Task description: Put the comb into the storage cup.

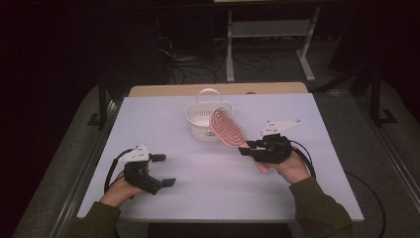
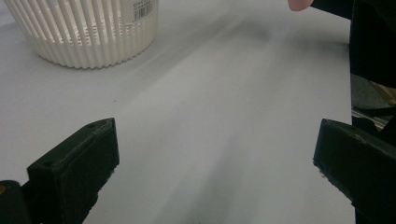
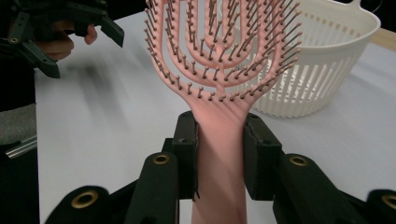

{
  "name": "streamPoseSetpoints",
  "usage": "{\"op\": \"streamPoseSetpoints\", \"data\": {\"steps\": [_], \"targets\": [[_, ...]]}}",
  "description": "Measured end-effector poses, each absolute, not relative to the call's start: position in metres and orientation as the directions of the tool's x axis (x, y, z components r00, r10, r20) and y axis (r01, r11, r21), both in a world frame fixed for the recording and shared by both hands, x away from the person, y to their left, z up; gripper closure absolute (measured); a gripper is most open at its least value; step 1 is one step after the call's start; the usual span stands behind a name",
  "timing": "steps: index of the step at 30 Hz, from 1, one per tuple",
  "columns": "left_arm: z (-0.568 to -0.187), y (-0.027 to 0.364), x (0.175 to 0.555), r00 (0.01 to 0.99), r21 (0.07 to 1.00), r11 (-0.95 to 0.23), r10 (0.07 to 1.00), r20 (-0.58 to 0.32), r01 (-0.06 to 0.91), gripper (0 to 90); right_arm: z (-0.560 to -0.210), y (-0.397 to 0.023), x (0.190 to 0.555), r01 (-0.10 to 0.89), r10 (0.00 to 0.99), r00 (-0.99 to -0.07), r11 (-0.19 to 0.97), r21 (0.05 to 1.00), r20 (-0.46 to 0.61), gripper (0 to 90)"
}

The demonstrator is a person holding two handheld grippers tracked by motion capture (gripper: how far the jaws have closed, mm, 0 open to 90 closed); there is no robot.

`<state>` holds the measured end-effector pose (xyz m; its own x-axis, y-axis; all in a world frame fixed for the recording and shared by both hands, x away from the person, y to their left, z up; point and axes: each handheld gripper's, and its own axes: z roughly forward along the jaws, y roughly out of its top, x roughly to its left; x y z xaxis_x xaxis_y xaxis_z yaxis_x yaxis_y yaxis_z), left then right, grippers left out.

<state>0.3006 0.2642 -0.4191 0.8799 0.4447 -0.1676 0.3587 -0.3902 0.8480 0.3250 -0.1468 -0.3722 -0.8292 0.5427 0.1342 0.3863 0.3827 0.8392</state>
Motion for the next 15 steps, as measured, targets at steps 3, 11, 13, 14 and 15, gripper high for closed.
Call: {"op": "streamPoseSetpoints", "data": {"steps": [3,11,13,14,15], "targets": [[-0.419,0.264,0.301,0.878,0.848,-0.390,0.448,-0.166,0.359,0.0,-0.373,-0.143,0.325,0.378,0.537,-0.833,0.380,0.844,0.131,69.0],[-0.419,0.264,0.301,0.877,0.849,-0.388,0.451,-0.164,0.358,0.0,-0.377,-0.134,0.324,0.353,0.518,-0.847,0.376,0.857,0.121,69.0],[-0.419,0.264,0.301,0.877,0.849,-0.388,0.451,-0.164,0.358,0.0,-0.377,-0.132,0.324,0.348,0.511,-0.851,0.376,0.859,0.121,69.0],[-0.419,0.264,0.301,0.877,0.850,-0.388,0.452,-0.163,0.357,0.0,-0.378,-0.131,0.324,0.347,0.510,-0.852,0.376,0.859,0.121,69.0],[-0.419,0.264,0.301,0.877,0.850,-0.387,0.452,-0.164,0.359,0.0,-0.378,-0.130,0.323,0.345,0.511,-0.851,0.376,0.860,0.118,69.0]]}}
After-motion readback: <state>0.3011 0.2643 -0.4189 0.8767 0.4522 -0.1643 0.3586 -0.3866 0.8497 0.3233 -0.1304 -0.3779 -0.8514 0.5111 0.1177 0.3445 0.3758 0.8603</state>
